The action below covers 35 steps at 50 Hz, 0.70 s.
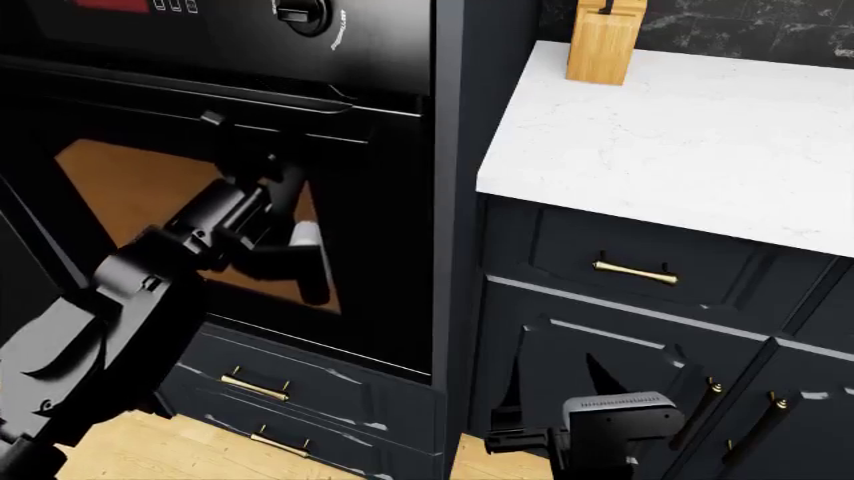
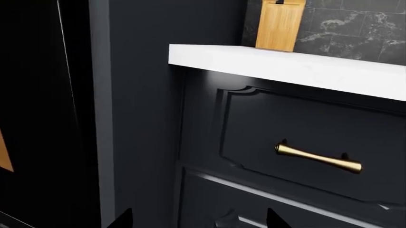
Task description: Open the oven door
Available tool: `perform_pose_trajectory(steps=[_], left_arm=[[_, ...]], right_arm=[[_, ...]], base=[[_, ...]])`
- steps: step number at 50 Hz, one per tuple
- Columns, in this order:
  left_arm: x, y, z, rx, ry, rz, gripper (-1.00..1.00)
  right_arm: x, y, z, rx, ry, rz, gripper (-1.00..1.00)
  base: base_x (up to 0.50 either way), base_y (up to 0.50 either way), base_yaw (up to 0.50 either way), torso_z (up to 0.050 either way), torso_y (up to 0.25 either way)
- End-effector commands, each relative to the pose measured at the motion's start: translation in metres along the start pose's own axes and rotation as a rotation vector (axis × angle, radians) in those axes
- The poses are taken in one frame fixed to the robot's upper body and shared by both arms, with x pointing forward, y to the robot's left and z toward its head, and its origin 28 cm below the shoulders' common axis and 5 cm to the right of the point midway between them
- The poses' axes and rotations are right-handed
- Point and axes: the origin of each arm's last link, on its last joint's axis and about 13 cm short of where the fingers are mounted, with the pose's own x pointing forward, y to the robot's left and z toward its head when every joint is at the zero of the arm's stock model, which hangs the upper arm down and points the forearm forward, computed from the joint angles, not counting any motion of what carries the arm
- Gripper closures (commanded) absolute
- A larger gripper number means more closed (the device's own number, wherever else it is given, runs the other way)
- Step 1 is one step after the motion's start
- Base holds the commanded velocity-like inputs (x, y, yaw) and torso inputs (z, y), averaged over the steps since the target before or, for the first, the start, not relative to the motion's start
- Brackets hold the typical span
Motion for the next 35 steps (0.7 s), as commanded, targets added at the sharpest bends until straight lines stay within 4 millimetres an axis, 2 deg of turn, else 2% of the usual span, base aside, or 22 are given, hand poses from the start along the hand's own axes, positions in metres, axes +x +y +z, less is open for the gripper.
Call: perform_pose_trajectory(steps=[1, 35], left_arm=[[-0.007, 0.035, -0.005, 0.016, 0.001, 0.233, 1.00], [-0.031, 0.028, 0.003, -0.080, 0.017, 0.295, 1.00]], right_arm=[[0.000, 0.000, -0.001, -0.002, 0.001, 0.000, -1.00], [0.000, 0.000, -0.001, -0.006, -0.001, -0.002, -1.00]], base=[[0.00, 0.00, 0.00, 0.000, 0.010], [0.00, 0.00, 0.00, 0.002, 0.005]])
